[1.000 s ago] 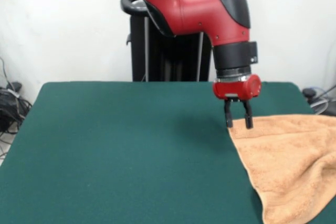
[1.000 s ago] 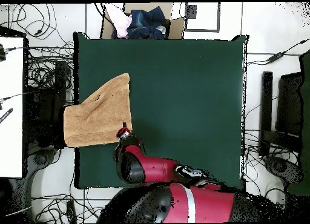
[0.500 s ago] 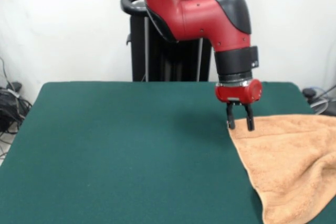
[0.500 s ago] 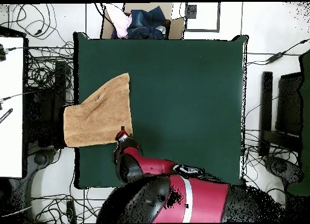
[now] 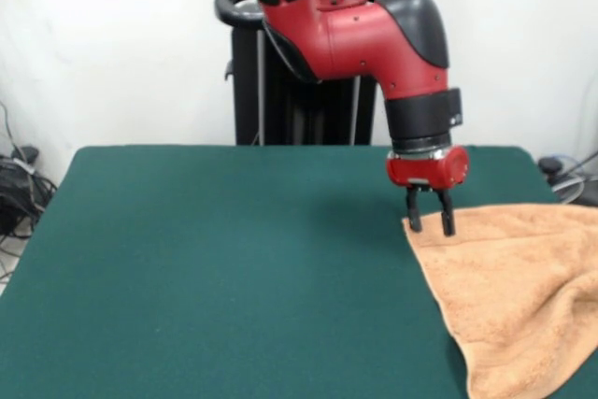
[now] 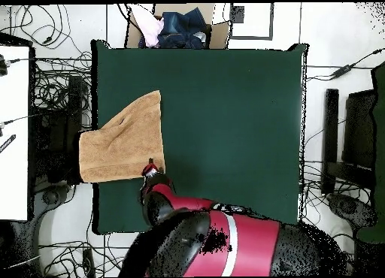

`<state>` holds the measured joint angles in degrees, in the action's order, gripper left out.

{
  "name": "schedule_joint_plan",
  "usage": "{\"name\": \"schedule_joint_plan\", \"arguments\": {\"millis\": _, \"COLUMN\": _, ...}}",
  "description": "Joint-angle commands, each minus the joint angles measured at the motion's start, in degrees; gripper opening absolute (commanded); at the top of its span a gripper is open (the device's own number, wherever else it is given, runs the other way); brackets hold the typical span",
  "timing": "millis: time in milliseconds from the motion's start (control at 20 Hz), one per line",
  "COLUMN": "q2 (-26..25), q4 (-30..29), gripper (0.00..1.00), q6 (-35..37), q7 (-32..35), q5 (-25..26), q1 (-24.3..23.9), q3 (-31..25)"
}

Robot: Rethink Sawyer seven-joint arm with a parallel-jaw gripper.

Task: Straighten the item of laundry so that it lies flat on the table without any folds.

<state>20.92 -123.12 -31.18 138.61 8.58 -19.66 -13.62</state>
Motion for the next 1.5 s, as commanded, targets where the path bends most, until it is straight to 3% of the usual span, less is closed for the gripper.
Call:
{"name": "schedule_joint_plan", "arguments": {"millis": 50, "q2": 4.24, "q4": -2.45, "gripper": 1.00, "q6": 5.69, "q7": 8.49, "q5": 0.73, "q1": -3.67, "q3": -3.21}}
{"name": "schedule_joint_plan", "arguments": {"millis": 350, "q2": 10.20, "q4": -8.62, "gripper": 1.00, "q6": 7.31, "q7": 8.64, "q5": 0.53, "q1": -4.33, "q3": -4.12}}
{"name": "schedule_joint_plan", "arguments": {"millis": 900, "q2": -1.74, "q4": -2.29, "gripper": 1.00, "q6": -0.62, "q7": 7.95, "q5": 0.82, "q1": 0.18, "q3": -0.43}}
{"name": "schedule_joint_plan", "arguments": {"millis": 1200, "q2": -1.78, "q4": -1.45, "gripper": 1.00, "q6": -0.26, "q7": 7.39, "q5": 1.16, "q1": -0.28, "q3": -0.11}}
{"name": "schedule_joint_plan", "arguments": {"millis": 1500, "q2": 1.85, "q4": -4.48, "gripper": 1.00, "q6": 2.23, "q7": 6.44, "q5": 4.55, "q1": -3.79, "q3": -0.92}}
